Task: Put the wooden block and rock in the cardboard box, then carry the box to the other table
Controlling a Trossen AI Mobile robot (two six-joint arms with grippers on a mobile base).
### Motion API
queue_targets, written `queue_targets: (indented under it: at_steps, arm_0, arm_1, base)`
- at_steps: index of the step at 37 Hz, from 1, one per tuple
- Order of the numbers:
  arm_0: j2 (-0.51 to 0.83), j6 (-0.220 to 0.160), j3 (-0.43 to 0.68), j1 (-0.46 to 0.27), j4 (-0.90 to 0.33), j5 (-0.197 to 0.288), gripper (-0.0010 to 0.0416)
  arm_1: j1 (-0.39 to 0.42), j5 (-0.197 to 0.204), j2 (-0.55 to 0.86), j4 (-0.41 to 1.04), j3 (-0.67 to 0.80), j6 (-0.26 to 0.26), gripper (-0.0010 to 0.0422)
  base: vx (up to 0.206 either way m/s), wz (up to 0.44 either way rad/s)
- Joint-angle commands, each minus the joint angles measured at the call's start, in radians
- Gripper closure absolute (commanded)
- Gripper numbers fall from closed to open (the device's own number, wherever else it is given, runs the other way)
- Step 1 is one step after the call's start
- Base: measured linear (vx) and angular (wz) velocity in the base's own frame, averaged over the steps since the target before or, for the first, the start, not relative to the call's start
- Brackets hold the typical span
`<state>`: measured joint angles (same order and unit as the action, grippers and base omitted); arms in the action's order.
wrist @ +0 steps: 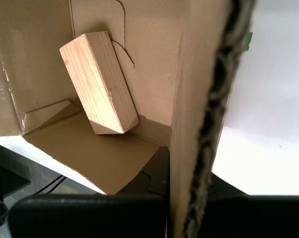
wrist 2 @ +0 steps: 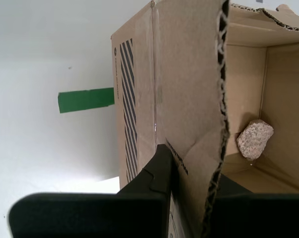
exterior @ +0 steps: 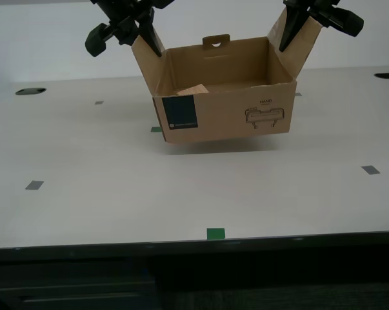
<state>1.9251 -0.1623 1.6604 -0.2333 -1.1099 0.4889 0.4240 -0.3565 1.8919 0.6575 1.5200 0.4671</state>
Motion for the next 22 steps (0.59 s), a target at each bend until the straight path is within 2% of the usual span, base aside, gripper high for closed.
queue_targets:
  at_steps: [1, 22]
  arm_0:
    - [-0.002, -0.003, 0.001, -0.002, 0.002, 0.018, 0.0406]
    - [-0.002, -0.003, 0.001, -0.002, 0.002, 0.018, 0.0406]
  arm_1:
    - [0.003, -0.019, -0.002, -0.008, 0.002, 0.005, 0.0413]
    - [0.003, -0.020, -0.006, -0.005, 0.003, 0.009, 0.0413]
  base:
    - [-0.064, 0.002]
    - [-0.056, -0.018]
